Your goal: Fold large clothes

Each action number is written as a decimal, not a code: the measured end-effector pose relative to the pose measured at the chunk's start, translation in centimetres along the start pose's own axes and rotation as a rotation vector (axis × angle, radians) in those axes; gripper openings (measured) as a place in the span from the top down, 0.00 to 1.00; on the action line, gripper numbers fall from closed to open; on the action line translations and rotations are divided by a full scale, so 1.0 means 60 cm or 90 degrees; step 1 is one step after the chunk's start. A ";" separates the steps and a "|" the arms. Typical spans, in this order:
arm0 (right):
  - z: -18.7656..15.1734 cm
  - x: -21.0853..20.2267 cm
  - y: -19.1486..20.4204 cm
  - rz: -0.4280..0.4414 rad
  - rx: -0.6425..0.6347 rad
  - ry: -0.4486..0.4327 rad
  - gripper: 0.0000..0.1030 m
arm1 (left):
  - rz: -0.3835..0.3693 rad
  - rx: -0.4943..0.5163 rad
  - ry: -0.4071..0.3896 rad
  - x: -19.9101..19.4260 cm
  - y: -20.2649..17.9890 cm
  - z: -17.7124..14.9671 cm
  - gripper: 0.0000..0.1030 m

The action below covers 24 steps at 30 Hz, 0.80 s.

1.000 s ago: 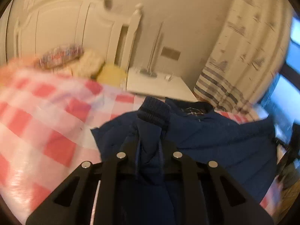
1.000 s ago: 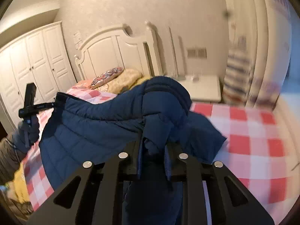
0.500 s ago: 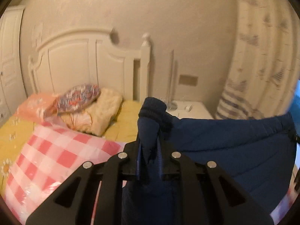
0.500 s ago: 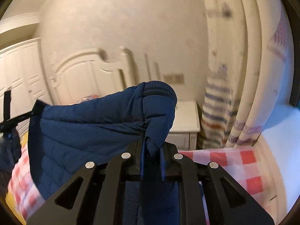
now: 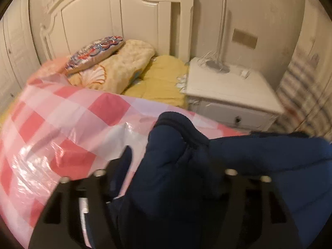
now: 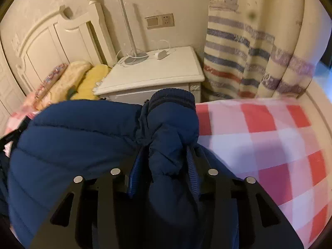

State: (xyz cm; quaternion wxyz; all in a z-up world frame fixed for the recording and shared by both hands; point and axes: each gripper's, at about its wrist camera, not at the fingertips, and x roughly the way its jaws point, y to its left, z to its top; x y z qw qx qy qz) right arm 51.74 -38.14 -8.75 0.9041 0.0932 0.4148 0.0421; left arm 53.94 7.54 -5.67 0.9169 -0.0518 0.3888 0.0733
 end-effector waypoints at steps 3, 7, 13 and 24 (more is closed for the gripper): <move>-0.007 -0.043 -0.029 0.133 0.035 0.009 0.17 | -0.096 -0.101 -0.048 -0.062 0.069 -0.007 0.25; -0.077 -0.190 -0.055 0.183 -0.041 -0.024 0.15 | -0.193 -0.101 -0.083 -0.168 0.152 -0.056 0.10; -0.252 -0.278 -0.088 0.205 -0.114 0.002 0.12 | -0.229 0.017 0.003 -0.240 0.215 -0.221 0.05; -0.291 -0.247 -0.027 0.117 -0.132 -0.030 0.49 | -0.204 0.043 0.025 -0.227 0.128 -0.296 0.44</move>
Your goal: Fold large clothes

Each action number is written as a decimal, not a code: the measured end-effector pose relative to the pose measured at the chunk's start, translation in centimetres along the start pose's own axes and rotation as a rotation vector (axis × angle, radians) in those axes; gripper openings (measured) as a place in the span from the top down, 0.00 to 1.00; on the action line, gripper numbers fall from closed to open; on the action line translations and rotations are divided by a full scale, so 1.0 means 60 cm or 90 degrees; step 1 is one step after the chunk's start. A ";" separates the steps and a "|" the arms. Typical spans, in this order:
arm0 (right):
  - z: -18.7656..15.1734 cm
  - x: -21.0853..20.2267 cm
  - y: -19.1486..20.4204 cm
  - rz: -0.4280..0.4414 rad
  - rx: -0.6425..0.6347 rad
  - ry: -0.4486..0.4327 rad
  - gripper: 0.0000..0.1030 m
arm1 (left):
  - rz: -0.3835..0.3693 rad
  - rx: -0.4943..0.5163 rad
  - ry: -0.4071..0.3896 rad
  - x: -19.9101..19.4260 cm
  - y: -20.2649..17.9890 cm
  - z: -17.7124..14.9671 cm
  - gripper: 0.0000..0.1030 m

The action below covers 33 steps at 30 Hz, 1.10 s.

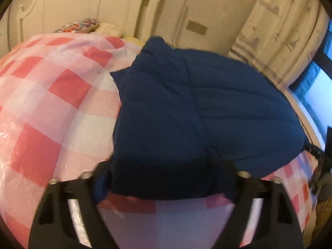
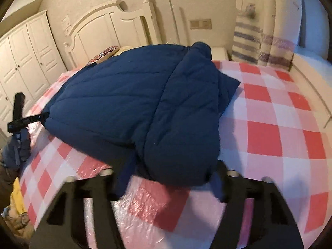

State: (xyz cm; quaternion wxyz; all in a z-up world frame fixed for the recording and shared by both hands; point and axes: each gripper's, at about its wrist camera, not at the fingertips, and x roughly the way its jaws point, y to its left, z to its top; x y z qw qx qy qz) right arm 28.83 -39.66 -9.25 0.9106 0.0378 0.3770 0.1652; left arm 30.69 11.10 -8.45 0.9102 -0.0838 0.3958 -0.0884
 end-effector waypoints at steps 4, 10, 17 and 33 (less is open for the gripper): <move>-0.034 -0.037 0.037 -0.026 -0.022 -0.013 0.58 | 0.023 0.017 -0.010 -0.042 -0.009 -0.021 0.66; -0.124 -0.125 0.073 -0.002 -0.009 -0.015 0.58 | 0.012 0.075 0.010 -0.138 -0.017 -0.117 0.66; -0.277 -0.251 0.154 0.032 0.001 -0.020 0.57 | -0.003 0.060 -0.002 -0.239 0.012 -0.243 0.61; -0.198 -0.389 0.193 -0.019 0.014 -0.169 0.37 | 0.015 0.079 -0.236 -0.474 -0.019 -0.229 0.02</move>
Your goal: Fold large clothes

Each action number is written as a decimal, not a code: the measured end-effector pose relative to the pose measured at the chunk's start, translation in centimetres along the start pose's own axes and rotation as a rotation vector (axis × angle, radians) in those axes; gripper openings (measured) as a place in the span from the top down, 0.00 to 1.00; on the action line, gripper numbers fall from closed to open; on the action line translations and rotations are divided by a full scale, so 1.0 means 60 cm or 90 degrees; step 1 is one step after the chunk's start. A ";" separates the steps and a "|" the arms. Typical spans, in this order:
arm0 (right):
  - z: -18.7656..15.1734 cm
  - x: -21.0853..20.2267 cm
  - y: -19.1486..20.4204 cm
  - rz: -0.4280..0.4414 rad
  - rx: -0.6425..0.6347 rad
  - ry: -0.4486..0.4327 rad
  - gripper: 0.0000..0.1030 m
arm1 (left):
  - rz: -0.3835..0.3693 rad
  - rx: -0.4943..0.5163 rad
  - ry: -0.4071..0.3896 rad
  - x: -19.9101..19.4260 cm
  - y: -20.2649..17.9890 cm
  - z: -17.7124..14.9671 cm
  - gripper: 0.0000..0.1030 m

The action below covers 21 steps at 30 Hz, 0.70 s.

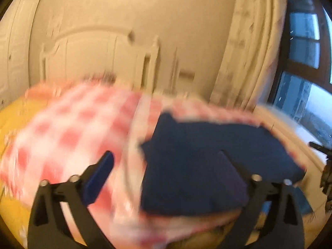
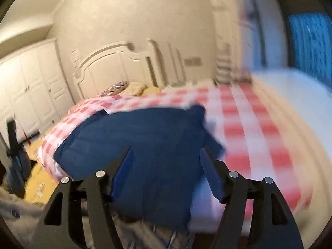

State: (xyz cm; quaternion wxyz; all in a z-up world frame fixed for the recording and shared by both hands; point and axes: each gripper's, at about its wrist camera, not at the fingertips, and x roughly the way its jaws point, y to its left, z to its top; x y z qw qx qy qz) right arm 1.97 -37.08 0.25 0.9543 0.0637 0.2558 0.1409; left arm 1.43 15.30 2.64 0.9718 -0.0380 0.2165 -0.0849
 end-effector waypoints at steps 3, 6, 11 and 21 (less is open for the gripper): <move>0.067 0.074 0.067 -0.006 -0.073 0.009 0.34 | 0.030 0.032 0.001 0.061 -0.064 0.072 0.02; 0.125 0.164 0.117 0.023 -0.073 0.022 0.24 | 0.030 0.082 0.028 0.163 -0.127 0.124 0.02; 0.151 0.318 0.160 -0.005 -0.087 0.103 0.21 | 0.119 0.179 0.142 0.375 -0.173 0.129 0.02; 0.070 0.472 0.113 -0.007 -0.030 0.259 0.16 | 0.118 0.054 0.291 0.530 -0.053 0.045 0.02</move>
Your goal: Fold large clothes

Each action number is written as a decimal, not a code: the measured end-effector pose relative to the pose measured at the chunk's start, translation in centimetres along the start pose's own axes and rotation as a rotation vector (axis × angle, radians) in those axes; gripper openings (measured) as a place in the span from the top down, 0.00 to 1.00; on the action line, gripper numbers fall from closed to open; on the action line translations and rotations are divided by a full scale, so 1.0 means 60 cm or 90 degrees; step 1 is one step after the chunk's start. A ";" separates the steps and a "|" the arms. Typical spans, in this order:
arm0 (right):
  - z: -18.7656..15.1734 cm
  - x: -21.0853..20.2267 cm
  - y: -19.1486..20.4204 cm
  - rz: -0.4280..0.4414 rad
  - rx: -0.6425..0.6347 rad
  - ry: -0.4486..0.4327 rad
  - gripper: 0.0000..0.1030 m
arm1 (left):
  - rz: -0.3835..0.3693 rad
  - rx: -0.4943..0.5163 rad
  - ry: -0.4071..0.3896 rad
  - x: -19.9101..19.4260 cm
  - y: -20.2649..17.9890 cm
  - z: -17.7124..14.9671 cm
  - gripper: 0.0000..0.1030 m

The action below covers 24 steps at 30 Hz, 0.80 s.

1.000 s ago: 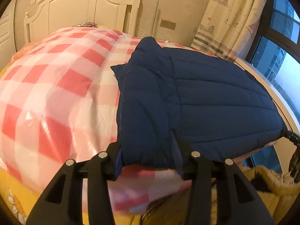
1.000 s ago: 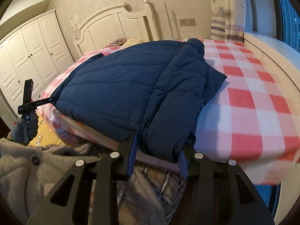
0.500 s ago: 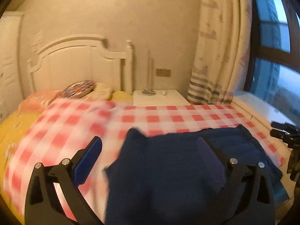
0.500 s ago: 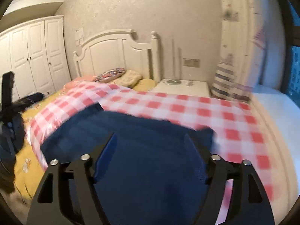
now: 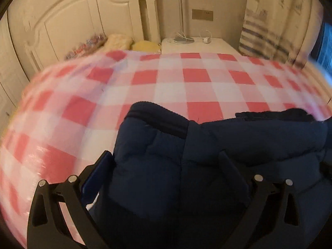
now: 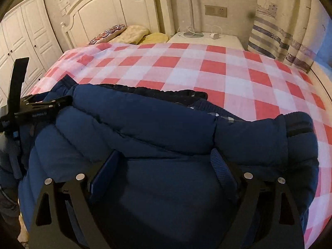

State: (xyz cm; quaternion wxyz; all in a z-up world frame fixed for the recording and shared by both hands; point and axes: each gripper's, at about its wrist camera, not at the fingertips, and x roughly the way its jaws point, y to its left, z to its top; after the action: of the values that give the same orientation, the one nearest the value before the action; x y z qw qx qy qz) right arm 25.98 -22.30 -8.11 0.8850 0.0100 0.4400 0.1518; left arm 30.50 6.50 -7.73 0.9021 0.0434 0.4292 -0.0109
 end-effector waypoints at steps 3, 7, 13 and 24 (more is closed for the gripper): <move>-0.001 -0.002 0.000 0.007 0.002 -0.006 0.16 | -0.027 -0.026 0.011 0.008 0.013 -0.001 0.02; 0.001 -0.029 -0.003 0.002 0.008 -0.033 0.16 | -0.036 -0.046 0.019 0.015 0.020 0.000 0.02; -0.003 -0.067 -0.095 -0.061 0.072 -0.069 0.17 | -0.033 -0.058 0.018 0.014 0.022 -0.001 0.02; -0.014 -0.067 -0.171 -0.033 0.199 -0.091 0.24 | -0.043 -0.078 0.021 0.014 0.029 -0.003 0.02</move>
State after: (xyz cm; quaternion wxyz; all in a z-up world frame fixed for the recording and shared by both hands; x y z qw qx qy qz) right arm 25.68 -33.29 -7.07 0.9053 0.1468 0.3944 0.0577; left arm 31.00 8.29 -8.37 0.8952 -0.0263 0.4447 -0.0140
